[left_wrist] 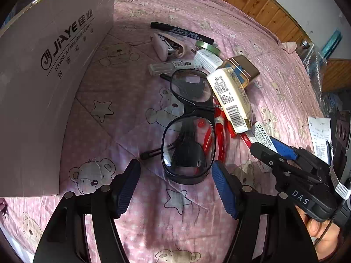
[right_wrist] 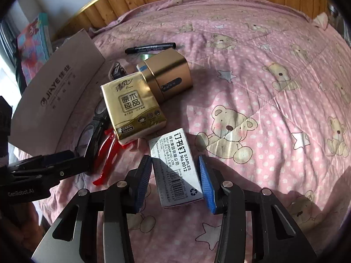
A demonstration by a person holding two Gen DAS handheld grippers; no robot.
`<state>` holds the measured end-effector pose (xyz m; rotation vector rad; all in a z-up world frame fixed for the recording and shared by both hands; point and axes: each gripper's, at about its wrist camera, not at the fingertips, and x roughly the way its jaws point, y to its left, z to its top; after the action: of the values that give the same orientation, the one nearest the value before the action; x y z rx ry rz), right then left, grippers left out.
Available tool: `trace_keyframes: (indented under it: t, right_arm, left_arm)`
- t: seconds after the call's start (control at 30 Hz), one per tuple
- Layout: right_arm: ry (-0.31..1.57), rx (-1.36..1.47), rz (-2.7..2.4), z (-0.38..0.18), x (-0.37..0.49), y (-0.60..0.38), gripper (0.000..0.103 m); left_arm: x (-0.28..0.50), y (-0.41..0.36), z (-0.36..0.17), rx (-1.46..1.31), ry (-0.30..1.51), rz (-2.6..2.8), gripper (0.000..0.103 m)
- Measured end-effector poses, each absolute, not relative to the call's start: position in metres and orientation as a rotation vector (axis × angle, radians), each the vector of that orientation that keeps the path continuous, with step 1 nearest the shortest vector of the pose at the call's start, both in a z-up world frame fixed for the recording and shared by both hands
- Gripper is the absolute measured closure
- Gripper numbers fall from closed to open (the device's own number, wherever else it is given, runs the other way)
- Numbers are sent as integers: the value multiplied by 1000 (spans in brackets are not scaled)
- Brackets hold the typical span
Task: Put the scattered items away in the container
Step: 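Grasp the black glasses with the left tool while the right tool grasps the white staple box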
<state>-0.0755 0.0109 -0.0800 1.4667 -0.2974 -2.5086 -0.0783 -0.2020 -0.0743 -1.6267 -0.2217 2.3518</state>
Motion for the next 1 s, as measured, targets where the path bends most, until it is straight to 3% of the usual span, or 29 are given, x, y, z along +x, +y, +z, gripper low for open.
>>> trace_keyframes:
  t: [0.1,0.2,0.27,0.3,0.33,0.5,0.63,0.73,0.83,0.87,0.9,1.0]
  right_arm:
    - [-318,1460,-2468,-77,-74,13,55]
    - [-179,1447,-2462,-78,-71,-1,55]
    - [-128,1443,-2486,-80,-71,-5,61]
    - [-151,1456,-2491,-79,-72,-4,63]
    - [-200,1462,-2482,-78,-73,1,63]
    - [-360,1454,-2440,-72,-66,15,63]
    - [-304,1444,-2443,-74,-63,5,60]
    - [-268,1438,-2458,-80,-62,0,60]
    - [-289,1448,-2449,-81,-60,3,62]
    - [-313,1450,-2444,-81,-60,6,63]
    - [-330,1453,-2441,-81,-60,8,63]
    - [-381,1455,-2438,-80,-55,14,63]
  left_arm:
    - [-79,-205,-71,-1610,-248,2356,34]
    - [-83,-197,-65,-1562,-252,2329,31]
    - [-89,-187,-68,-1557,-195,2330,31]
    - [-92,-184,-71,-1559,-169,2335,33]
    - [-94,-184,-72,-1559,-143,2345,51]
    - [-78,-217,-64,-1579,-214,2365,50]
    - [-68,-227,-69,-1629,-256,2345,49]
    - [-77,-222,-70,-1625,-257,2374,41]
    - [-85,-211,-69,-1593,-214,2393,41]
    - [-89,-206,-70,-1580,-195,2377,44]
    - [-89,-203,-71,-1580,-159,2380,54]
    - [-87,-198,-67,-1578,-128,2381,63]
